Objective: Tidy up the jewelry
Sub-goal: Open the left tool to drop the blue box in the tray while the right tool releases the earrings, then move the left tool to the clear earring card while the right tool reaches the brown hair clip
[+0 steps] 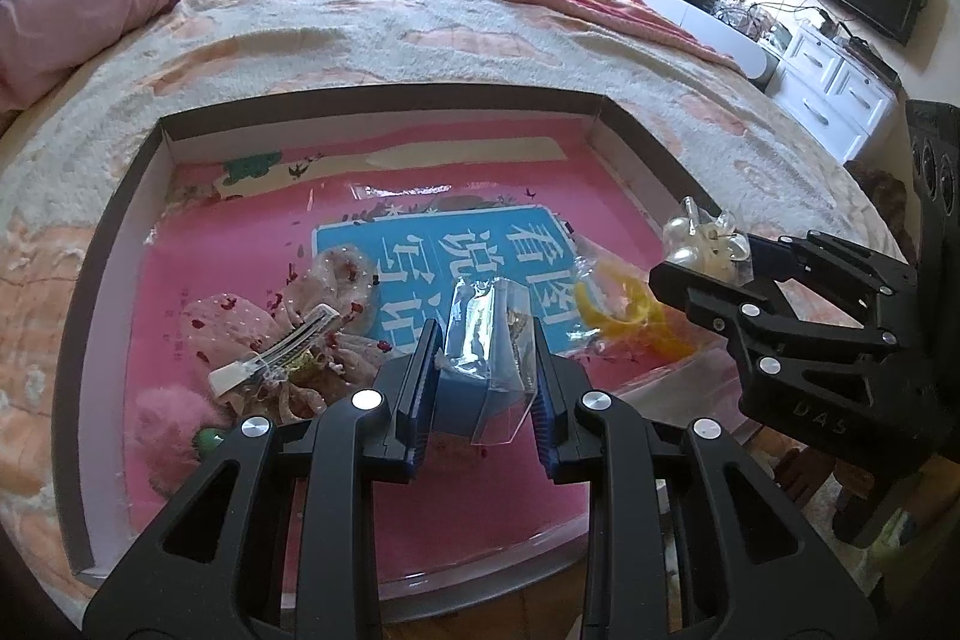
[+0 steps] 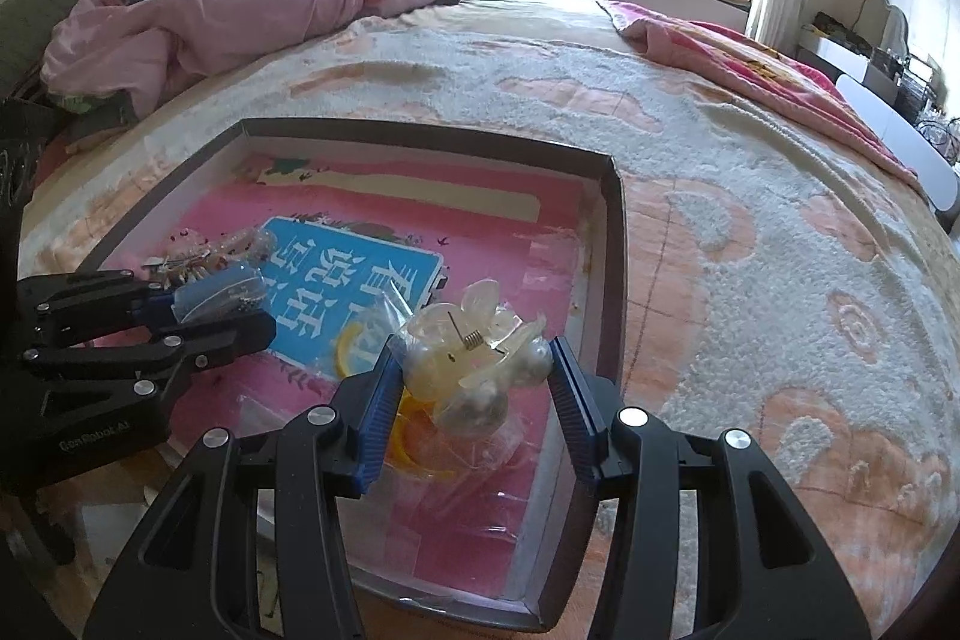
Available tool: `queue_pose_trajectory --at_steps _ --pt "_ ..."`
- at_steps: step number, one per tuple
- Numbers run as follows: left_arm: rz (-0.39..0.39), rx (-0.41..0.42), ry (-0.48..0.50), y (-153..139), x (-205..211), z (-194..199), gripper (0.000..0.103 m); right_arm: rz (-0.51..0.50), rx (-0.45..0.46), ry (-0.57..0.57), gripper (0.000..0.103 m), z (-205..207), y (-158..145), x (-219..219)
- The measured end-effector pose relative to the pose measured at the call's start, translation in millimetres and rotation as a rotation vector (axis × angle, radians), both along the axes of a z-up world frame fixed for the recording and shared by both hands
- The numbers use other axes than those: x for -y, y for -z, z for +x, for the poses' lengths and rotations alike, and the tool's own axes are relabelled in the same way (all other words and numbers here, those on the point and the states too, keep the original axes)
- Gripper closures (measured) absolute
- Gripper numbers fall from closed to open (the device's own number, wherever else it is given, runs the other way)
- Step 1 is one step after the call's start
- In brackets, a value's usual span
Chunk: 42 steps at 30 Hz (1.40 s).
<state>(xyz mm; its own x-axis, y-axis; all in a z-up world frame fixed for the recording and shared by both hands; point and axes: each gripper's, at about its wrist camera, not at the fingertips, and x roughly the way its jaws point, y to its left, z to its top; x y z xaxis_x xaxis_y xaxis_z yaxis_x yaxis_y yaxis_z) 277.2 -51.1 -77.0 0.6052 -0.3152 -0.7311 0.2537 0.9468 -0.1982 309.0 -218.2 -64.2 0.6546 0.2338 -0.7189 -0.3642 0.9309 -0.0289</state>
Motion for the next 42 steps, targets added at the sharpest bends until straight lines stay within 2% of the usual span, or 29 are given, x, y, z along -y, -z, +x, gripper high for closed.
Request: queue_pose_trajectory --at_steps 4,6,16,18,20,26,42 --pt "0.012 -0.003 0.008 0 3 -1 0.083 0.017 -0.005 -0.004 0.056 -2 -2 2" --pt "0.014 -0.006 0.006 0 3 -1 0.083 0.027 0.003 -0.002 0.051 -4 -4 4" --pt "0.023 0.007 -0.006 -5 3 -8 0.082 0.072 0.035 0.029 0.039 -18 -20 21" --pt "0.023 0.016 -0.009 -8 3 -11 0.074 0.081 0.042 0.039 0.033 -21 -23 25" --pt "0.024 0.029 -0.011 -14 3 -15 0.073 0.091 0.048 0.056 0.027 -25 -26 28" --pt "0.022 0.059 -0.021 -27 2 -28 0.065 0.132 0.061 0.092 0.021 -41 -34 38" --pt "0.019 0.138 -0.055 -59 -2 -78 0.037 0.155 0.145 0.108 0.015 -109 -54 50"
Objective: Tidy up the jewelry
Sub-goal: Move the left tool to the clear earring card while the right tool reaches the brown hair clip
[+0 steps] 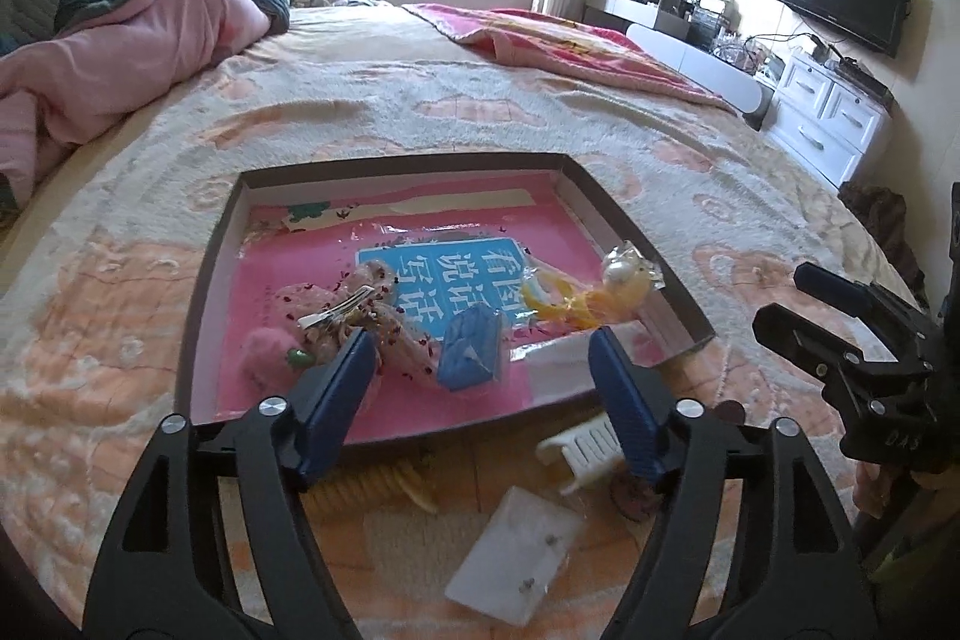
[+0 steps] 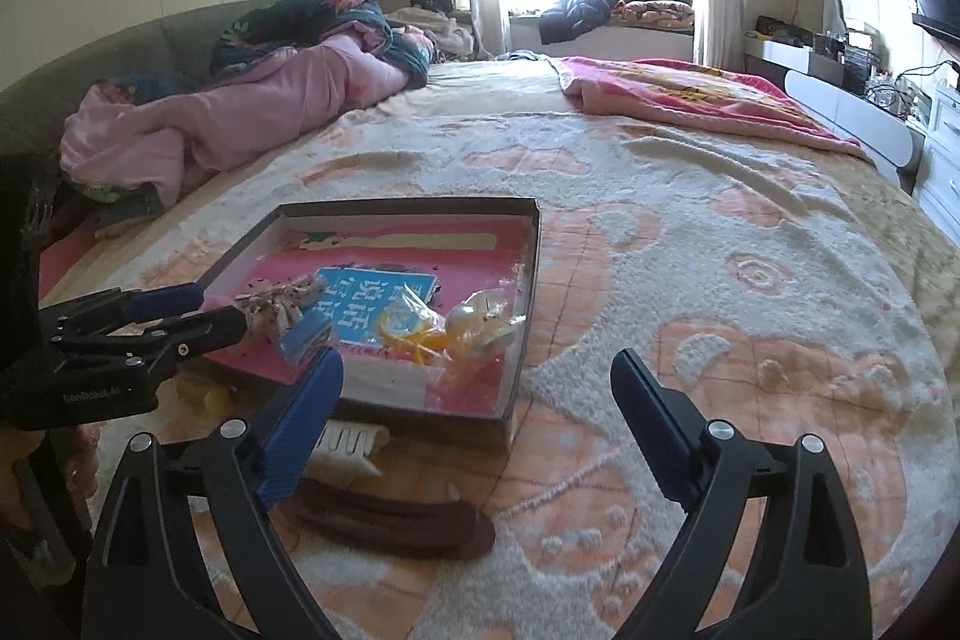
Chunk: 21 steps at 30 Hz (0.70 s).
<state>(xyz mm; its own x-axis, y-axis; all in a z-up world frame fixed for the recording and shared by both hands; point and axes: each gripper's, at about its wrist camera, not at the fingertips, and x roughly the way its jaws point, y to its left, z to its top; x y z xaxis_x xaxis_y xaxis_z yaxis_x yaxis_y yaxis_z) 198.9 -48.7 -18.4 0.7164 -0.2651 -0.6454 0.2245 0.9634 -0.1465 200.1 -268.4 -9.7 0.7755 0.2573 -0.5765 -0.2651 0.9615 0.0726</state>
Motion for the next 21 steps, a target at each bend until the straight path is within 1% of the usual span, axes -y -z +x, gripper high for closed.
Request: queue_pose_trajectory --at_steps 1,2,4,6,8,12,21 --pt "0.002 0.005 0.0 -1 0 -3 0.036 0.001 0.001 0.002 0.015 -4 0 1" --pt "0.005 0.01 -0.001 -2 1 -6 0.032 0.002 0.003 0.004 0.015 -7 -1 2" --pt "0.006 0.02 -0.001 -4 0 -11 0.03 0.003 0.005 0.006 0.014 -12 -1 3" --pt "0.004 0.026 -0.002 -5 -1 -17 0.024 0.005 0.008 0.008 0.014 -17 -2 5" --pt "0.006 0.039 -0.002 -7 -1 -23 0.023 0.008 0.009 0.01 0.014 -21 -2 6" --pt "0.003 0.051 -0.008 -6 -4 -34 0.015 0.005 0.008 0.011 0.014 -30 0 8" --pt "-0.001 0.056 -0.005 0 -10 -53 0.014 -0.031 -0.008 0.004 0.014 -50 9 3"
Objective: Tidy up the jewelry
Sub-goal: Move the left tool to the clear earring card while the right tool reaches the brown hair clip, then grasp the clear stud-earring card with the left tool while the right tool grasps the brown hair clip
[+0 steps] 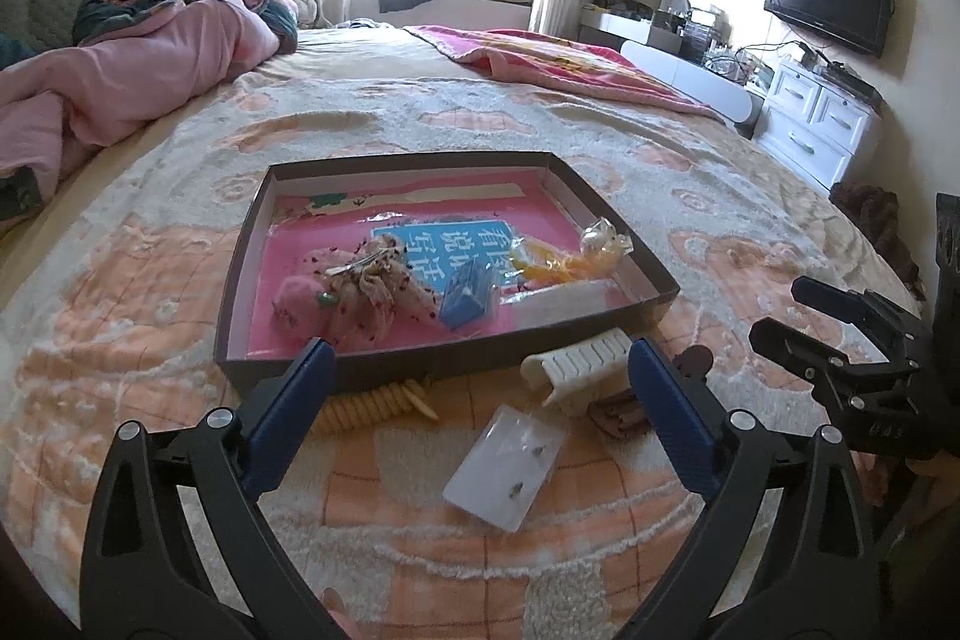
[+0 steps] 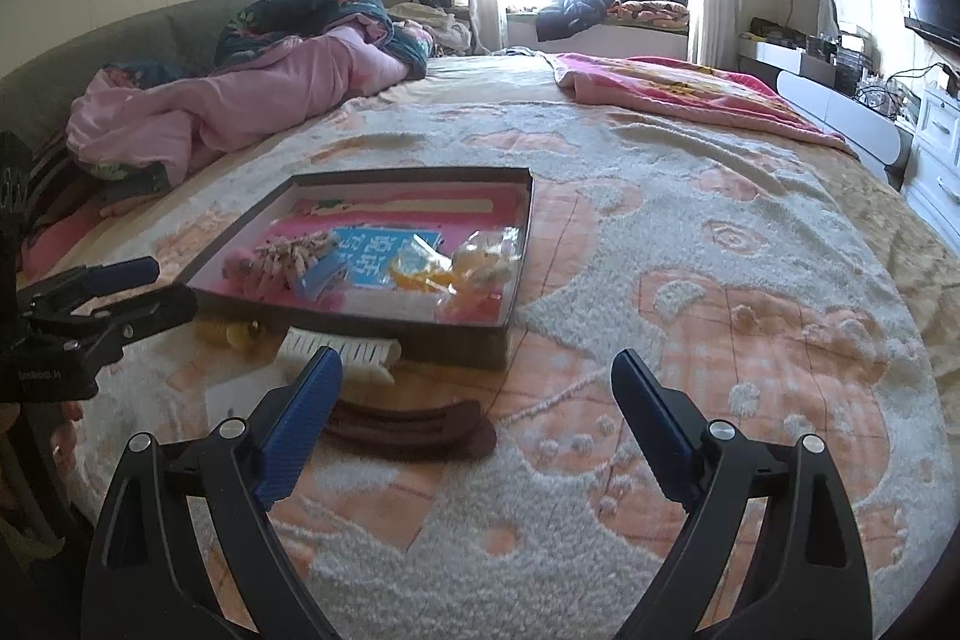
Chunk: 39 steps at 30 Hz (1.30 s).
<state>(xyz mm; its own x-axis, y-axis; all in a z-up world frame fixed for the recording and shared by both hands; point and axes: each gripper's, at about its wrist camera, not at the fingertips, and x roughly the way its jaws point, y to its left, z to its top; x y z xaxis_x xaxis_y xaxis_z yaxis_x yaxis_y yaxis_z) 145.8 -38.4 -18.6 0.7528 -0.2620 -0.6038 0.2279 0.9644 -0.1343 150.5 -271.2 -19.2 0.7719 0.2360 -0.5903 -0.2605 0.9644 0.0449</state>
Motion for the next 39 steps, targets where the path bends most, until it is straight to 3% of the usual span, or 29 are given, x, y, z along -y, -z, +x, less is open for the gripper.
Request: queue_pose_trajectory --at_steps 14,23,27,34,39 --pt "0.037 0.01 0.027 15 -1 -22 0.014 -0.003 -0.06 0.003 0.014 -13 24 -11" --pt "0.075 -0.03 0.057 38 4 -18 0.014 -0.019 -0.124 -0.033 0.015 -7 47 -24" --pt "0.085 -0.046 0.067 49 6 -14 0.014 0.019 -0.181 -0.027 0.015 2 59 -22" --pt "0.092 -0.059 0.078 61 10 -9 0.014 0.086 -0.231 -0.004 0.019 13 69 -17" --pt "0.078 -0.067 0.081 65 11 -6 0.014 0.105 -0.218 0.003 0.032 18 69 -16"
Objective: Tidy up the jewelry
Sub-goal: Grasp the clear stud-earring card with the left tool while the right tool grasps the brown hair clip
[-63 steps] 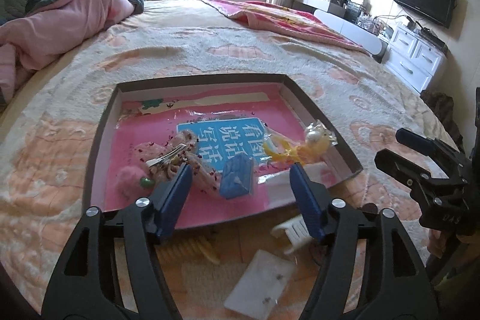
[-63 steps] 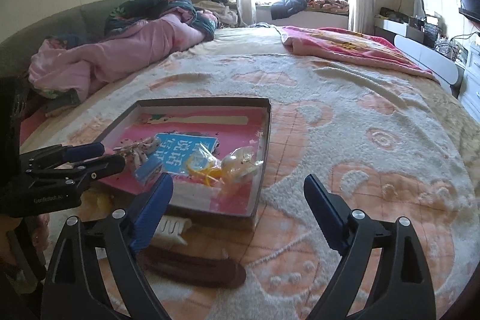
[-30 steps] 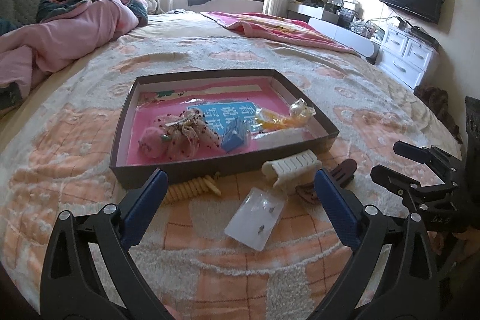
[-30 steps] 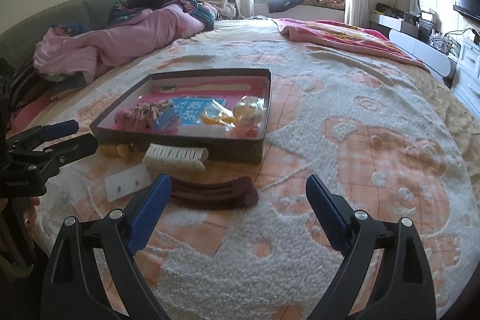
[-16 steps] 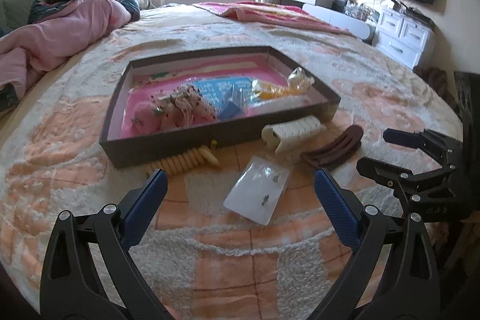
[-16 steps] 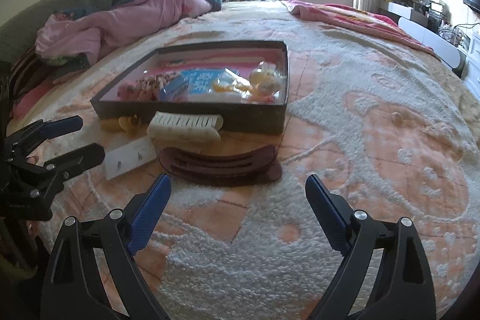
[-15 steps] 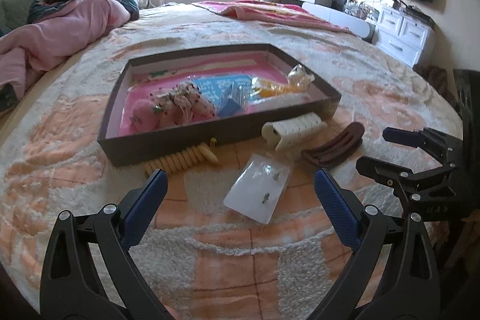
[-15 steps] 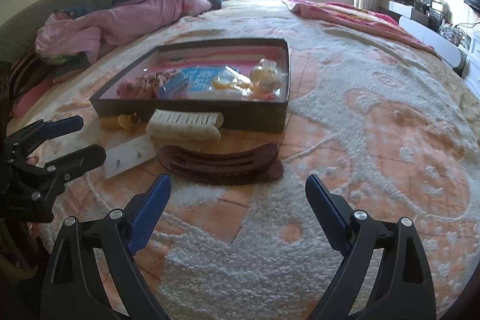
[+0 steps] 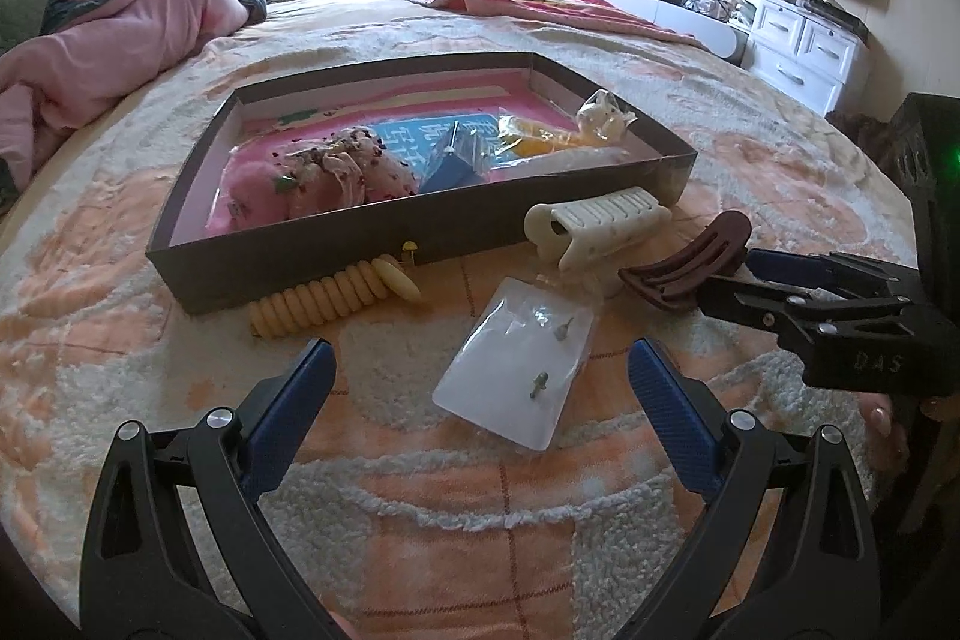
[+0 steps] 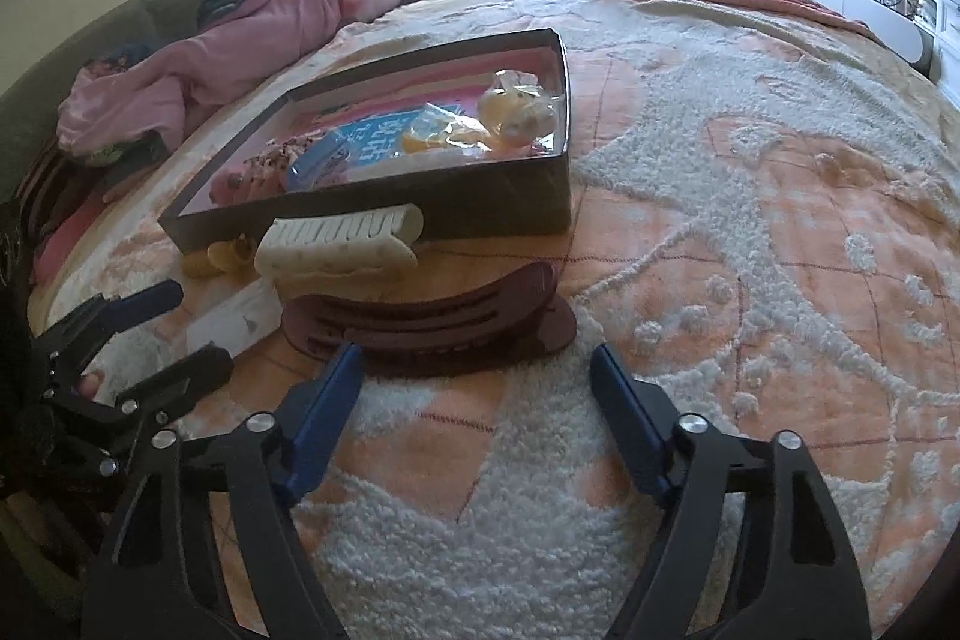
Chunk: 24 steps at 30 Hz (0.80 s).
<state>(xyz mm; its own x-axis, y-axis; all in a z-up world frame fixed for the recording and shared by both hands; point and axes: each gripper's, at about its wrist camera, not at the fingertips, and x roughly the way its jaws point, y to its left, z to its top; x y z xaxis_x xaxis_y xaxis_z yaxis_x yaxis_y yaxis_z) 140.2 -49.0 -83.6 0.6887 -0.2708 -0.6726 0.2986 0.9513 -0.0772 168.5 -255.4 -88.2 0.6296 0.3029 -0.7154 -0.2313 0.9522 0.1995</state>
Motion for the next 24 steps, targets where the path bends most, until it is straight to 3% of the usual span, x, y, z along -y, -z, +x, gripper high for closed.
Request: queue_pose_trajectory --at_steps 7,14,16,18,20,24 --pt "-0.014 -0.012 0.012 2 3 6 0.015 0.047 -0.008 0.01 0.044 12 1 2" --pt "-0.009 -0.035 0.027 7 9 13 0.027 0.127 -0.031 0.022 0.058 22 1 9" --pt "-0.008 -0.037 0.028 8 10 13 0.033 0.15 -0.032 0.023 0.061 25 1 11" --pt "-0.009 -0.044 0.034 8 10 12 0.05 0.172 -0.033 0.024 0.065 26 0 12" --pt "-0.006 -0.046 0.04 9 11 12 0.059 0.195 -0.031 0.023 0.068 26 -1 14" --pt "-0.004 -0.048 0.048 9 12 10 0.069 0.217 -0.023 0.017 0.071 23 -5 15"
